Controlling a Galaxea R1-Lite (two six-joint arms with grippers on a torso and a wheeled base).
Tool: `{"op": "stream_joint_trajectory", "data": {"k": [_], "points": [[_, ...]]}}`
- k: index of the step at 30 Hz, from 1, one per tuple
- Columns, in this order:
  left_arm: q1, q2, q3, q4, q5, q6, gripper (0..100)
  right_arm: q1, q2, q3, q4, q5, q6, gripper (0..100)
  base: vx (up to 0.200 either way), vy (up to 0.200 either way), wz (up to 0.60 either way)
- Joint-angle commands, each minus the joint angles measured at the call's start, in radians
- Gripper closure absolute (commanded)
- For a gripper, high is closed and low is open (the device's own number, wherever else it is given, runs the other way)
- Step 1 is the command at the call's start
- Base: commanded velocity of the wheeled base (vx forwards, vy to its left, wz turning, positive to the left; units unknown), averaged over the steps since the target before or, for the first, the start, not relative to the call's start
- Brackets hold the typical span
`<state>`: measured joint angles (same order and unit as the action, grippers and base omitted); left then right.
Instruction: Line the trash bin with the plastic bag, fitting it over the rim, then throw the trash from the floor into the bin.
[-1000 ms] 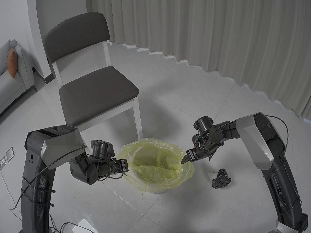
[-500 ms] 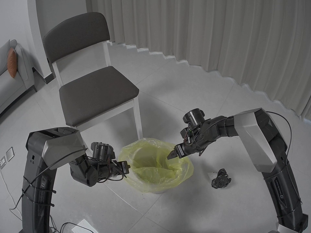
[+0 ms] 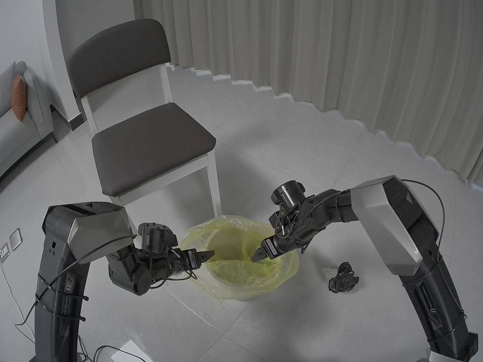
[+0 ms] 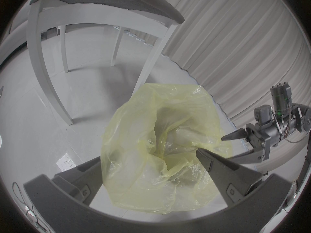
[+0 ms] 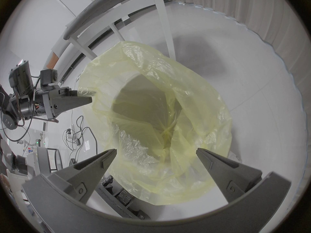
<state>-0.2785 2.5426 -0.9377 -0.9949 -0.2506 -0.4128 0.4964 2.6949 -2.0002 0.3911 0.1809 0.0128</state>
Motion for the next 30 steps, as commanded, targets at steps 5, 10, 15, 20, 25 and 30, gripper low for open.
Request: {"op": "stream_joint_trajectory", "data": {"k": [5, 10, 15, 20, 25, 30], "points": [[-0.004, -0.004, 0.074, -0.113, -0.001, 0.026, 0, -0.048, -0.202, 0.0, 0.052, 0.006, -0.002, 0, 0.0, 0.0, 0.0], [-0.019, -0.087, 0.117, -0.153, -0.001, 0.1, 0, -0.082, -0.346, 0.0, 0.049, 0.019, -0.06, 0, 0.0, 0.0, 0.0], [-0.018, -0.16, 0.083, -0.085, -0.002, 0.18, 0, -0.104, -0.426, 0.0, 0.017, 0.02, -0.102, 0, 0.0, 0.0, 0.0], [-0.018, -0.2, 0.011, 0.094, -0.001, 0.335, 0, -0.117, -0.469, 0.146, -0.066, 0.019, -0.103, 0, 0.0, 0.0, 0.0], [-0.018, -0.194, 0.062, 0.128, 0.008, 0.358, 0, -0.117, -0.484, 0.245, -0.12, 0.019, -0.112, 0, 0.0, 0.0, 0.0], [0.001, -0.064, 0.065, 0.124, 0.044, 0.361, 0, -0.116, -0.484, 0.259, -0.123, 0.019, -0.125, 0, 0.0, 0.0, 0.0]]}}
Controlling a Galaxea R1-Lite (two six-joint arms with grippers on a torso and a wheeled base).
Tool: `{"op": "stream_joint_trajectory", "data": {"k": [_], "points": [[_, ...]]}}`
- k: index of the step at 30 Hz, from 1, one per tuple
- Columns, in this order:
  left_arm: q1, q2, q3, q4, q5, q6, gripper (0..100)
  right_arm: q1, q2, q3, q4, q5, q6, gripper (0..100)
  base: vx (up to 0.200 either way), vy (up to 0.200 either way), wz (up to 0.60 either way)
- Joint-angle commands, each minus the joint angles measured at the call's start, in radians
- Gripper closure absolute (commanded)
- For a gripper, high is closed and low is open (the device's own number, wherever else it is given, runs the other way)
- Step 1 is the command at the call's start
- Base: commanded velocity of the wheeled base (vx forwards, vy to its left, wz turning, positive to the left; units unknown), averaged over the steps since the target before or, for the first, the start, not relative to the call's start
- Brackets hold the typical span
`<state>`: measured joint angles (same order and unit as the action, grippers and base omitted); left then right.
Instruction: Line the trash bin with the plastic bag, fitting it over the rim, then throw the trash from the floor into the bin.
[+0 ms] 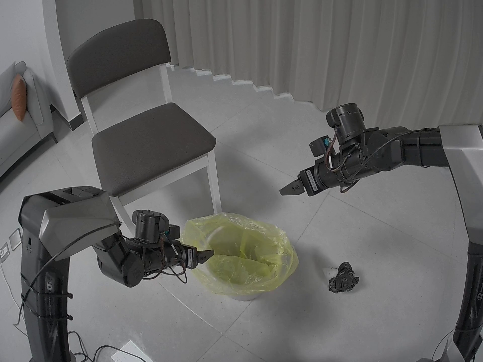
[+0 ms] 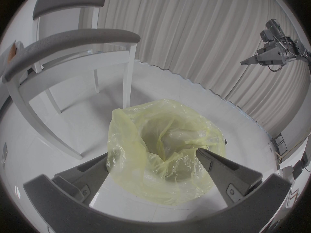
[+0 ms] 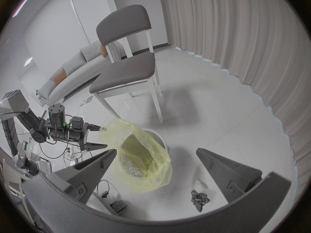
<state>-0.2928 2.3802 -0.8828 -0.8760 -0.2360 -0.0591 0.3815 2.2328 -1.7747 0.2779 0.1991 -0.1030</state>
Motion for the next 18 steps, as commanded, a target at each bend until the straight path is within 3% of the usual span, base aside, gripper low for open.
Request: {"op": "stream_joint_trajectory", "data": {"k": [1, 4, 7, 8, 10, 12, 18], "points": [[0.015, 0.129, -0.005, 0.005, 0.055, 0.004, 0, 0.002, -0.022, 0.037, -0.006, 0.0, -0.009, 0, 0.0, 0.0, 0.0], [0.012, 0.125, -0.053, 0.094, 0.073, -0.005, 0, 0.008, -0.024, 0.057, -0.006, -0.001, -0.012, 0, 0.0, 0.0, 0.0], [0.007, 0.12, -0.107, 0.18, 0.144, 0.002, 0, 0.01, -0.027, 0.069, -0.008, -0.001, -0.023, 0, 0.0, 0.0, 0.0], [0.007, 0.114, -0.137, 0.218, 0.245, 0.007, 0, 0.01, -0.027, 0.075, -0.008, -0.006, -0.024, 0, 0.0, 0.0, 0.0], [0.011, 0.105, -0.156, 0.244, 0.305, 0.015, 0, 0.01, -0.028, 0.078, -0.006, -0.006, -0.024, 0, 0.0, 0.0, 0.0], [0.018, 0.088, -0.16, 0.27, 0.334, 0.027, 0, 0.01, -0.033, 0.084, -0.005, -0.007, -0.024, 0, 0.0, 0.0, 0.0], [0.06, 0.02, -0.13, 0.293, 0.32, 0.022, 0, 0.01, -0.051, 0.11, -0.009, -0.007, -0.026, 0, 0.0, 0.0, 0.0]]}}
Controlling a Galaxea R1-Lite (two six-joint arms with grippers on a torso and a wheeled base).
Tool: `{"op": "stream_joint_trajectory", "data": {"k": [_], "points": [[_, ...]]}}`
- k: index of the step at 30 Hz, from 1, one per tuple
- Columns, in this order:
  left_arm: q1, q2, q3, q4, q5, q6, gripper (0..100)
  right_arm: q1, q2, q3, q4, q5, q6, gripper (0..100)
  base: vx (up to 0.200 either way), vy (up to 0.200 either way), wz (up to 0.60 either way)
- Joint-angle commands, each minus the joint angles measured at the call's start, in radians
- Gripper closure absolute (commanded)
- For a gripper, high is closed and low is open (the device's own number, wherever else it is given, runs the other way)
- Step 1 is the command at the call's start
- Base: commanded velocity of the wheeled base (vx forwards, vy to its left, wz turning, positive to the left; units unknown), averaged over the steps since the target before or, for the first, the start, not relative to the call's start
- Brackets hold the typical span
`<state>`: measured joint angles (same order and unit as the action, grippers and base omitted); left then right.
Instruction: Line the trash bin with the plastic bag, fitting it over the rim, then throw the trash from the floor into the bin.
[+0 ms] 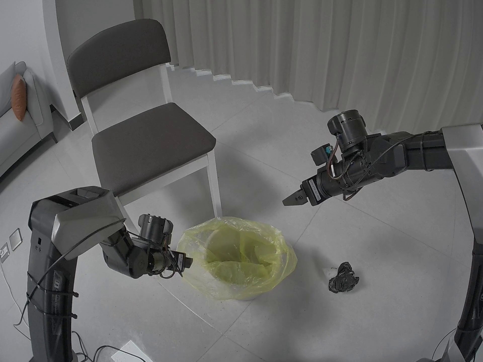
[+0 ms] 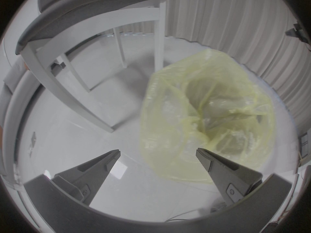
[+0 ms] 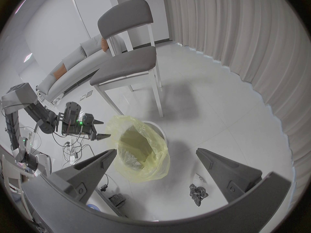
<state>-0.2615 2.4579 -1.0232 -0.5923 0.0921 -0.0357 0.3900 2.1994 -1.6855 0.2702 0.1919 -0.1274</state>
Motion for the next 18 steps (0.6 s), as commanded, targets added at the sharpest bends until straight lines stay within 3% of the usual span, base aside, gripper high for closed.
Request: {"op": "stream_joint_trajectory", "data": {"k": [1, 6, 10, 18], "points": [[0.034, -0.073, 0.02, 0.008, -0.014, -0.001, 0, 0.0, -0.021, 0.023, -0.002, 0.0, 0.0, 0, 0.0, 0.0, 0.0], [0.034, -0.142, 0.028, 0.002, -0.086, -0.006, 0, -0.007, -0.032, 0.026, -0.003, 0.001, 0.0, 0, 0.0, 0.0, 0.0], [0.008, -0.165, -0.005, 0.008, -0.101, 0.013, 0, -0.011, -0.046, 0.038, -0.005, 0.006, 0.003, 0, 0.0, 0.0, 0.0], [0.002, -0.083, -0.12, 0.016, -0.167, 0.231, 0, -0.016, -0.087, 0.092, -0.005, 0.008, 0.003, 0, 0.0, 0.0, 0.0]]}}
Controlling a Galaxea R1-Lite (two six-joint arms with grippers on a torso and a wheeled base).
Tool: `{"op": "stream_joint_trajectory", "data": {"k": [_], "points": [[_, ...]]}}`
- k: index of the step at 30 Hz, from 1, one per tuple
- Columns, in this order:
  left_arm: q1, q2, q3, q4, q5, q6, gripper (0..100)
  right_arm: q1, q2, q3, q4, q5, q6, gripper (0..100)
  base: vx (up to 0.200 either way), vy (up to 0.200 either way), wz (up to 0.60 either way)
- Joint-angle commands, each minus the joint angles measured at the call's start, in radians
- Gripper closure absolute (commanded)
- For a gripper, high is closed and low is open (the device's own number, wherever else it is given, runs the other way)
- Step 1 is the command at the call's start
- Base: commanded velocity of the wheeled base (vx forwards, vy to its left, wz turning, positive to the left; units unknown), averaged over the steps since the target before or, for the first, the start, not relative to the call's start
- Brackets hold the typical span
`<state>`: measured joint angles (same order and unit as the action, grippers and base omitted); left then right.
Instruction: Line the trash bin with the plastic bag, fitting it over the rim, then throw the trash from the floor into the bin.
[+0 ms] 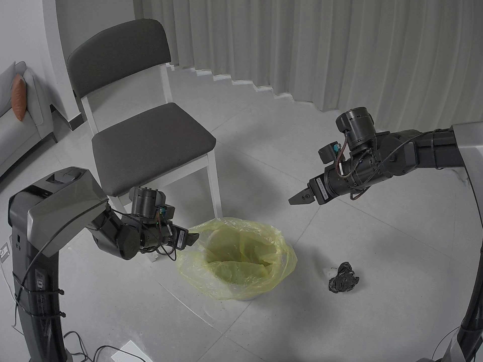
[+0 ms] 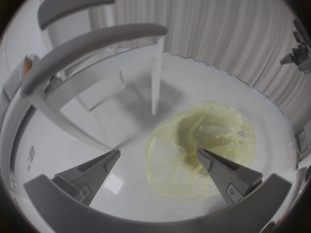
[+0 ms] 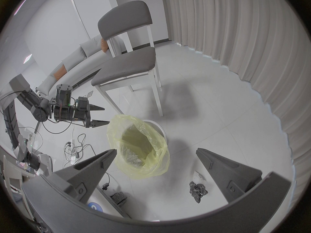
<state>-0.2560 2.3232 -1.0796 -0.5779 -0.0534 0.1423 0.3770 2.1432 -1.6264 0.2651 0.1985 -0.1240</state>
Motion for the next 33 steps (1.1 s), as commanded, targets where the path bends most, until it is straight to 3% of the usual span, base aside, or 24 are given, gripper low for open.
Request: {"op": "stream_joint_trajectory", "data": {"k": [1, 7, 20, 30, 31, 33], "points": [[-0.003, 0.084, -0.1, 0.004, -0.031, 0.095, 0, -0.006, -0.042, 0.045, -0.001, 0.001, 0.0, 0, 0.0, 0.0, 0.0], [-0.022, 0.145, -0.229, 0.064, -0.063, 0.174, 0, -0.017, -0.062, 0.072, -0.027, 0.001, 0.0, 0, 0.0, 0.0, 0.0], [-0.069, 0.222, -0.392, 0.135, -0.072, 0.172, 0, -0.029, -0.066, 0.112, -0.067, 0.004, 0.0, 0, 0.0, 0.0, 0.0], [-0.08, 0.34, -0.606, 0.222, -0.069, 0.171, 0, -0.053, -0.105, 0.203, -0.141, 0.024, 0.001, 0, 0.0, 0.0, 0.0], [-0.086, 0.354, -0.642, 0.25, -0.069, 0.166, 100, -0.069, -0.115, 0.203, -0.141, 0.024, 0.001, 0, 0.0, 0.0, 0.0], [-0.089, 0.363, -0.668, 0.273, -0.069, 0.163, 100, -0.075, -0.118, 0.203, -0.141, 0.024, 0.001, 0, 0.0, 0.0, 0.0]]}}
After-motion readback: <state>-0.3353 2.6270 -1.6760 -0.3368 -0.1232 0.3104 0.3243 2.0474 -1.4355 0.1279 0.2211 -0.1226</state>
